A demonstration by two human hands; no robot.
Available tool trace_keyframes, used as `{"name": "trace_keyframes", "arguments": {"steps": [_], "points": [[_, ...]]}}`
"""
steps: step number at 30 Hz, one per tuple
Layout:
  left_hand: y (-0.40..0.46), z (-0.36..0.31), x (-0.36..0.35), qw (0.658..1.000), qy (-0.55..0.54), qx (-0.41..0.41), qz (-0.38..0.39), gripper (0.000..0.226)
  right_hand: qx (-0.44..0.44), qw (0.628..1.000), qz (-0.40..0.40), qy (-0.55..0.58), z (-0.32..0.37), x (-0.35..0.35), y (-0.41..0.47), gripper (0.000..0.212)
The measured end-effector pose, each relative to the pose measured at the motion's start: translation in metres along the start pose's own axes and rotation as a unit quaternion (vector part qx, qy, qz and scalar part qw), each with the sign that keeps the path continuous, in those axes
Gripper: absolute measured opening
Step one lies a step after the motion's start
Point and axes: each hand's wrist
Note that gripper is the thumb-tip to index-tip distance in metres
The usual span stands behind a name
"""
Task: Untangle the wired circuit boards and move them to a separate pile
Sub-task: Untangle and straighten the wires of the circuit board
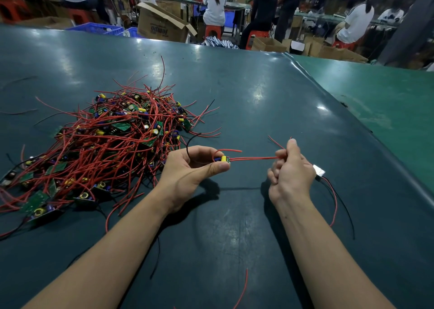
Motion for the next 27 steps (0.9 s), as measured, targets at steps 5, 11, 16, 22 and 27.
{"name": "trace_keyframes", "arguments": {"steps": [5, 11, 16, 22, 27], "points": [[0.005, 0.003, 0.002, 0.994, -0.012, -0.048, -0.102, 0.02, 0.06, 0.995, -0.075, 0.014, 0.011, 0.009, 0.012, 0.026], [-0.001, 0.005, 0.001, 0.909, 0.258, -0.289, -0.155, 0.018, 0.181, 0.924, 0.284, -0.181, -0.012, -0.005, -0.045, 0.012], [-0.001, 0.003, 0.004, 0.852, 0.356, -0.368, -0.108, 0.024, 0.071, 0.922, 0.365, -0.107, -0.013, -0.005, -0.055, 0.028], [-0.001, 0.003, 0.001, 0.836, 0.425, -0.345, 0.03, 0.031, 0.067, 0.929, 0.346, -0.11, -0.009, -0.003, -0.047, 0.017], [-0.001, 0.002, -0.001, 0.784, 0.545, -0.286, 0.074, 0.04, 0.106, 0.92, 0.332, -0.179, -0.012, 0.0, -0.043, 0.008]]}}
Point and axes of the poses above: each hand's wrist, its own y-axis towards the middle knuckle, its own x-axis out of the back of the hand, z = x × y, and after that the axes turned 1 degree about -z, right-handed
